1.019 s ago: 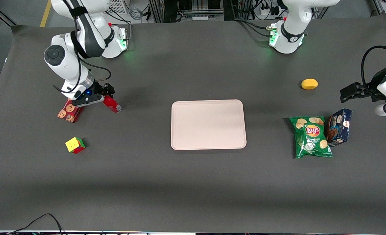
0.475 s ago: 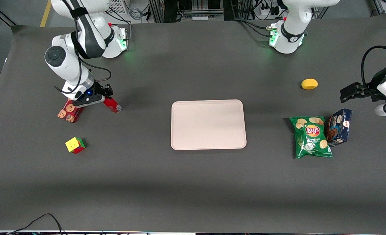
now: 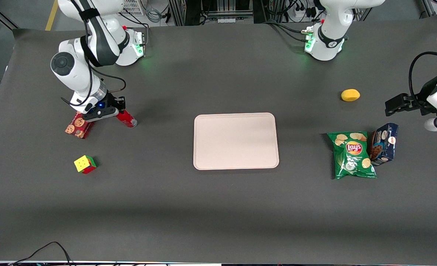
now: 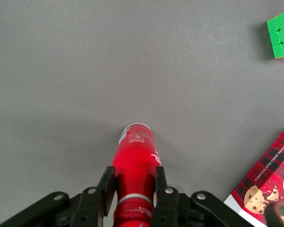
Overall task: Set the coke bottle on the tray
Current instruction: 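Close the right gripper around the bottle's body, then lift the bottle and carry it over the white tray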
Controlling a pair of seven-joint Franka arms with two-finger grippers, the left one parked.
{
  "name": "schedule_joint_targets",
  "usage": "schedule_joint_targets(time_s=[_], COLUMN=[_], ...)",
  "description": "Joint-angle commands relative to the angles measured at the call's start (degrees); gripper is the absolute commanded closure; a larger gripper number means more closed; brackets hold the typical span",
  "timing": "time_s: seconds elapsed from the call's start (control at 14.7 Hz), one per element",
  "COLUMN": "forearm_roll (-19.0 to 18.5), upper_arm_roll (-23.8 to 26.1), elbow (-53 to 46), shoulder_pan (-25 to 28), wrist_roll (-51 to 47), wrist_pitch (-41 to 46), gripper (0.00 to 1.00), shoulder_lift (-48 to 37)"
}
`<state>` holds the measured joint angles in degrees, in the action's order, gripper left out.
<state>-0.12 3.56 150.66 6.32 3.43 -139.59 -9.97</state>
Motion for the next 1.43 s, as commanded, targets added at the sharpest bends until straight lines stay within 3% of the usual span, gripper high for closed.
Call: schedule_joint_targets(time_s=[0.0, 0.27, 0.75, 0.95, 1.09, 1.36], forearm_roll=[0.4, 0.4, 0.2, 0.5, 0.6, 0.6], upper_arm_roll=[0.1, 0.2, 2.1, 4.1, 4.4, 3.8], elbow=[-1.1, -11.1, -40.2, -45.8, -48.5, -55.1], shoulder_pan=[-0.1, 0.3, 1.3, 2.2, 5.7, 17.8], wrist_roll=[1.8, 1.8, 1.3, -0.2, -6.6, -24.3], wrist_pitch=[1.1, 13.8, 40.0, 42.5, 42.5, 42.4], gripper=[1.0, 1.0, 1.0, 1.0, 1.0, 1.0], shoulder_lift=[0.0, 0.1, 3.7, 5.7, 7.3, 12.2])
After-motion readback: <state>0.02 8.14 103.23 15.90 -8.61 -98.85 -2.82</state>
